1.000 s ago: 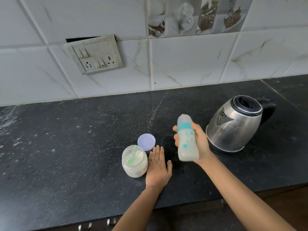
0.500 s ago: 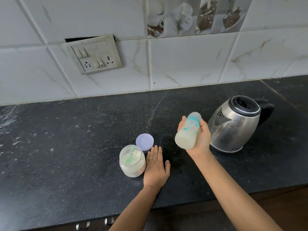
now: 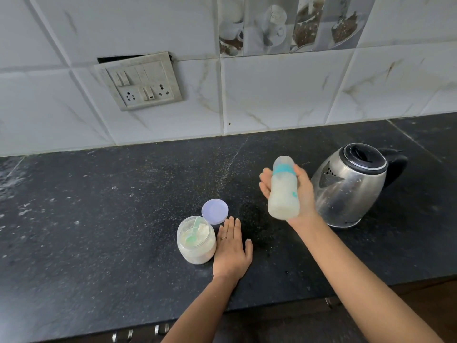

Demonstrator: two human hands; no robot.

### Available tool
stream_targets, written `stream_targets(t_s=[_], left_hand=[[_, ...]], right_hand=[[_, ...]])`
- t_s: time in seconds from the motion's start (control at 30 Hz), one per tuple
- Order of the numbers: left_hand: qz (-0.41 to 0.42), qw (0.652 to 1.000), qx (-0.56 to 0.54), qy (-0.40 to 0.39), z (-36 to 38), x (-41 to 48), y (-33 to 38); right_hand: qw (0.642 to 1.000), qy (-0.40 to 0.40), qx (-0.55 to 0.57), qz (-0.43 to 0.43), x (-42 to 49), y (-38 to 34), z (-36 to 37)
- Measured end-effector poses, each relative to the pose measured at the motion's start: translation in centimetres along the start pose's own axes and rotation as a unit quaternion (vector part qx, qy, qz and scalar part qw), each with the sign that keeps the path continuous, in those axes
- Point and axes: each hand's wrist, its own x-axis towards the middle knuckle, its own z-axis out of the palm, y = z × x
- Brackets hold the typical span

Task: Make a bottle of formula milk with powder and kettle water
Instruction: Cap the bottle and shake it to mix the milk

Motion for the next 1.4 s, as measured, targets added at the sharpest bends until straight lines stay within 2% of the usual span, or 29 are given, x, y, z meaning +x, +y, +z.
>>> stream_targets(t_s=[0.07,0.1,0.17,0.23,0.37,0.47,0.53,0.63,0.67,0.73,0.8,0.93,0.97,1.03,1.1,1.13,1.23,1.27,1.33,1.4], left_hand=[[0.0,1.0,0.003,0.002,0.0,0.0,0.0],[0.0,1.0,0.005,0.001,0.0,0.0,0.0],[-0.001,1.0,0.005,0.002,0.1,0.0,0.0],[0.0,1.0,-0.002,0.007,0.1,0.0,0.0],[0.001,1.0,-0.003,0.003,0.1,0.1,0.0],[0.0,1.0,-0.006,0.003,0.1,0.0,0.0],[-0.001,1.0,-0.006,0.007,0.1,0.0,-0.1],[0.0,1.0,-0.011,0.01,0.2,0.0,-0.1],[0.0,1.0,-0.011,0.011,0.2,0.0,0.0],[0.002,1.0,-0.007,0.015,0.1,0.0,0.0],[0.004,1.0,-0.014,0.012,0.0,0.0,0.0],[0.002,1.0,-0.015,0.01,0.0,0.0,0.0],[0.001,1.0,-0.01,0.007,0.0,0.0,0.0],[0.0,1.0,0.003,0.006,0.3,0.0,-0.1],[0.002,1.0,0.003,0.009,0.4,0.1,-0.2],[0.004,1.0,-0.003,0.01,0.4,0.1,-0.2],[0.003,1.0,-0.012,0.015,0.3,0.1,-0.1],[0.004,1.0,-0.011,0.015,0.2,0.1,-0.1],[0.005,1.0,-0.007,0.017,0.2,0.0,-0.1],[0.002,1.0,-0.01,0.012,0.2,0.1,-0.1]], right_hand=[[0.997,0.019,0.076,0.001,0.1,-0.2,-0.1],[0.997,0.004,0.075,0.022,-0.1,0.2,-0.1],[0.997,-0.047,-0.02,0.051,-0.8,1.4,-0.5],[0.994,-0.061,-0.085,0.044,-1.1,2.0,-0.3],[0.998,-0.043,0.051,0.021,-0.6,1.5,-0.2],[0.989,-0.128,-0.057,0.037,-1.6,2.1,-0.7],[0.987,-0.138,-0.083,0.007,-1.6,1.8,-0.9],[0.995,-0.07,0.062,-0.028,-0.6,1.1,-1.0],[0.995,-0.064,0.074,-0.017,-0.3,1.1,-1.3],[0.995,-0.092,-0.01,0.037,-0.4,1.5,-1.6],[0.992,-0.09,-0.082,0.035,-0.6,1.9,-1.3],[0.995,-0.03,0.09,-0.032,0.1,1.7,-0.5],[0.996,-0.037,0.086,-0.01,0.0,1.9,-0.6],[0.996,-0.076,-0.019,0.032,-0.6,2.6,-1.2],[0.99,-0.091,-0.104,0.02,-1.5,2.8,-1.4],[0.992,-0.08,-0.096,0.016,-1.4,2.7,-1.2],[0.997,-0.014,0.073,-0.005,-1.1,2.1,-0.9],[0.997,-0.02,0.075,0.003,-1.1,2.1,-1.0],[0.997,-0.066,-0.043,0.028,-1.7,2.2,-1.1],[0.985,-0.095,-0.145,0.011,-2.1,1.9,-1.1]])
